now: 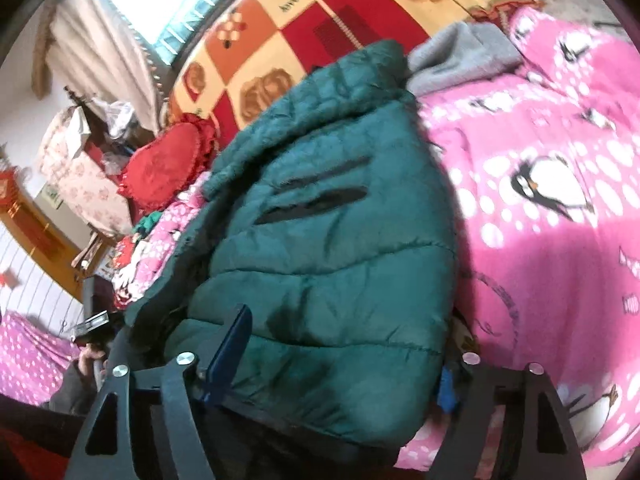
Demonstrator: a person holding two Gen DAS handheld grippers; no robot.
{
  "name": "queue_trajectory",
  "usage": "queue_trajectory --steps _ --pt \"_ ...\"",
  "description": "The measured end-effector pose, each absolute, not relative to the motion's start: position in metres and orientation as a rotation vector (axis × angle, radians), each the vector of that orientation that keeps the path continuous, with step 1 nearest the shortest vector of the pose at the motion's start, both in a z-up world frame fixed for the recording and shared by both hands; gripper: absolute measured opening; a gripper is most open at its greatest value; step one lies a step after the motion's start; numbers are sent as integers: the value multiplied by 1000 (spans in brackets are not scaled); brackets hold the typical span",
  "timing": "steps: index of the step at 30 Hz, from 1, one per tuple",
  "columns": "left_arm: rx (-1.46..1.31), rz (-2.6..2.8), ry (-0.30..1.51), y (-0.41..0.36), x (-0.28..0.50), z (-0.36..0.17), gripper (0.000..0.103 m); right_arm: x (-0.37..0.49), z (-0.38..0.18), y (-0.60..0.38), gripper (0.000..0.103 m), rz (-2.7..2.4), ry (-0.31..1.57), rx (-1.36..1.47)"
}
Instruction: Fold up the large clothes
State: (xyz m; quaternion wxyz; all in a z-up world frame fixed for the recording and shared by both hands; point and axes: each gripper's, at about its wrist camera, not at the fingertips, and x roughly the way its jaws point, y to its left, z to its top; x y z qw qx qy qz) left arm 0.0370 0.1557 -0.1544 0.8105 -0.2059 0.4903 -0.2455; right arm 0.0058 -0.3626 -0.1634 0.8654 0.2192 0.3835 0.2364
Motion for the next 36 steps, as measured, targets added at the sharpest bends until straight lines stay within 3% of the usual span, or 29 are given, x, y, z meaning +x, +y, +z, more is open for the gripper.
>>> queue_trajectory --steps 4,5,6,9,14,18,25,31,36 --pt "-444 -517 1019 154 40 -151 82 13 -175 -366 58 430 849 444" --pt "-417 -513 1006 151 39 -147 76 13 -175 -366 57 425 841 451" --pt "-396 -506 994 150 38 -145 62 12 -171 -365 57 427 821 451" --pt "-332 -469 929 144 37 -130 38 11 -164 -357 57 456 792 416" --pt "-260 -413 914 138 43 -133 38 16 -177 -360 57 400 815 441" --pt "-253 -410 942 129 46 -144 52 11 -175 -354 57 381 797 394" --pt "-345 -411 930 140 42 -144 52 -4 -149 -347 47 424 661 351" --pt "-377 -377 956 139 44 -147 52 7 -174 -348 47 395 738 381" --pt "-359 -355 980 133 46 -149 66 4 -173 -347 46 419 719 398"
